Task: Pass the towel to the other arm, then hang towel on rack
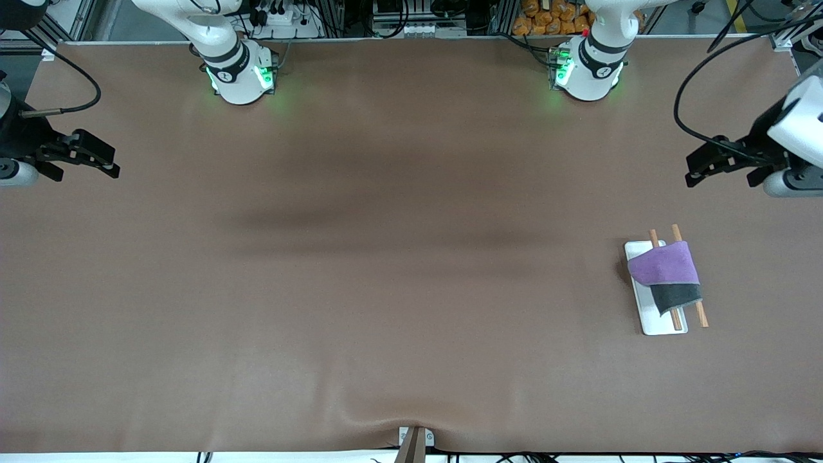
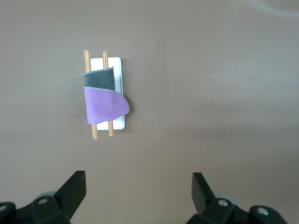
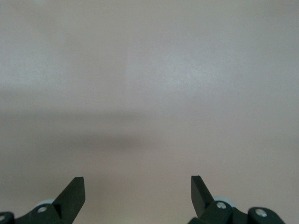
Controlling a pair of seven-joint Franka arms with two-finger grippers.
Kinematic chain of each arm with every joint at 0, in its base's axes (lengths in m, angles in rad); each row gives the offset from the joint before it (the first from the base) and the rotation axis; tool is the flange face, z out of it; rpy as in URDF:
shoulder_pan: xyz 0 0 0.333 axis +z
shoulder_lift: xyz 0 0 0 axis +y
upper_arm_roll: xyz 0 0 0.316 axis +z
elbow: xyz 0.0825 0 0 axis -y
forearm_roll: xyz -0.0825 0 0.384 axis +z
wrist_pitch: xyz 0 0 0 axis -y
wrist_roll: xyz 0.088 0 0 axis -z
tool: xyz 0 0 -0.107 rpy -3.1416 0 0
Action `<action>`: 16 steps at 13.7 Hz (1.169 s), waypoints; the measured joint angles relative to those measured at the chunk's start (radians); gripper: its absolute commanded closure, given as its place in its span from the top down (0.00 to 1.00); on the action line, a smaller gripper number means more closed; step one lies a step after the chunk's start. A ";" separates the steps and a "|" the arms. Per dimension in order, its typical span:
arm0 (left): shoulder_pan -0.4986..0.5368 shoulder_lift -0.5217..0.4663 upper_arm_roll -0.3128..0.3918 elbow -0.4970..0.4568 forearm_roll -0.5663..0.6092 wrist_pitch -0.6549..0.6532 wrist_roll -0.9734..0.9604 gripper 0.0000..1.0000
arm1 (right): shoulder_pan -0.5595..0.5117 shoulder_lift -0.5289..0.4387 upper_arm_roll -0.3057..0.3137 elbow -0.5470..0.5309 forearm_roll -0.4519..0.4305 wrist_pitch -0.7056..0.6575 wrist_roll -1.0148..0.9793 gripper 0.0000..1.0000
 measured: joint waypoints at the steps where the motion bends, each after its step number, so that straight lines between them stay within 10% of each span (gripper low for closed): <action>1: -0.039 -0.008 0.038 -0.009 0.000 0.000 0.000 1.00 | 0.000 0.000 0.000 0.000 0.000 0.000 0.000 1.00; 16: -0.065 -0.079 0.078 -0.083 0.000 -0.018 0.000 1.00 | 0.000 0.000 0.001 0.000 0.001 -0.002 0.000 1.00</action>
